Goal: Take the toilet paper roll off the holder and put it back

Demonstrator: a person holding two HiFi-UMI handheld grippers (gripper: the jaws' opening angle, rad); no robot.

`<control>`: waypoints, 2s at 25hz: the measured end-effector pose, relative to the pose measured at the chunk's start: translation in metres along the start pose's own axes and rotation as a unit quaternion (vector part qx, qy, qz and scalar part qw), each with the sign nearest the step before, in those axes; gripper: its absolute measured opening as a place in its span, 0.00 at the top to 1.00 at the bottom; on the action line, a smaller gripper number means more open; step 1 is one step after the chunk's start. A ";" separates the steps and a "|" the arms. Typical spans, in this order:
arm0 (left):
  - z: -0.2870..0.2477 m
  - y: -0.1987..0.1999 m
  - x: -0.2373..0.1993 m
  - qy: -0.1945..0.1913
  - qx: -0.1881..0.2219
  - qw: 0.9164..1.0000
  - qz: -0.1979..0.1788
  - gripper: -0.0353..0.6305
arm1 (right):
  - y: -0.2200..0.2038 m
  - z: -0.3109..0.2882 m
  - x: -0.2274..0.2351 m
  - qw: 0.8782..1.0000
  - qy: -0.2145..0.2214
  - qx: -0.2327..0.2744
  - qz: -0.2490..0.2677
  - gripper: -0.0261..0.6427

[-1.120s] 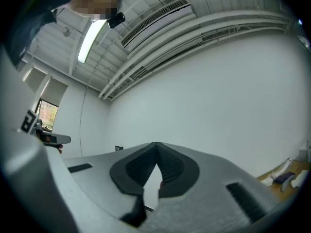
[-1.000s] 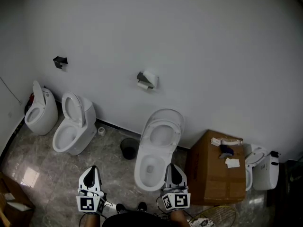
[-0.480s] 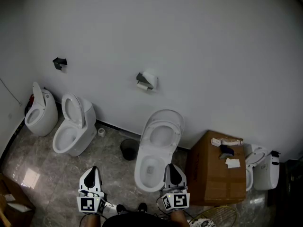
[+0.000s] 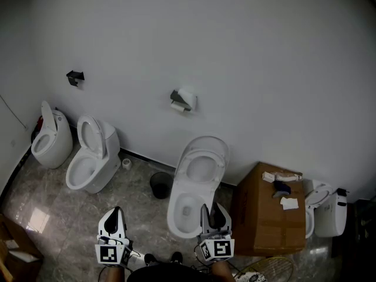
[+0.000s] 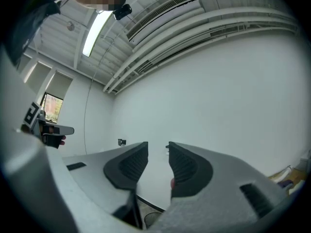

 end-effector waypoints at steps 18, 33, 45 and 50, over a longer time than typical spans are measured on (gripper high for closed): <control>-0.001 0.000 -0.001 -0.005 0.014 1.000 0.001 0.94 | 0.005 -0.002 -0.004 0.999 0.026 0.013 -0.024 0.49; -0.008 0.003 -0.003 -0.005 0.006 1.000 0.005 0.94 | 0.015 -0.011 -0.008 0.998 0.035 0.035 -0.024 0.14; 0.000 0.003 -0.023 -0.005 -0.007 1.000 0.004 0.94 | 0.016 -0.013 -0.024 0.999 0.024 0.031 -0.020 0.11; 0.008 -0.016 -0.048 -0.005 0.008 1.000 -0.006 0.94 | 0.018 -0.011 -0.040 0.999 0.008 0.035 -0.024 0.11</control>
Point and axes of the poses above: the fingertips, and each gripper's own axes: z backward along the fingers, x to its right, y out of its top, the point moved 5 cm from there along z, backward along the fingers, and after that the axes turned 12 degrees about -x, right-handed, at the moved point
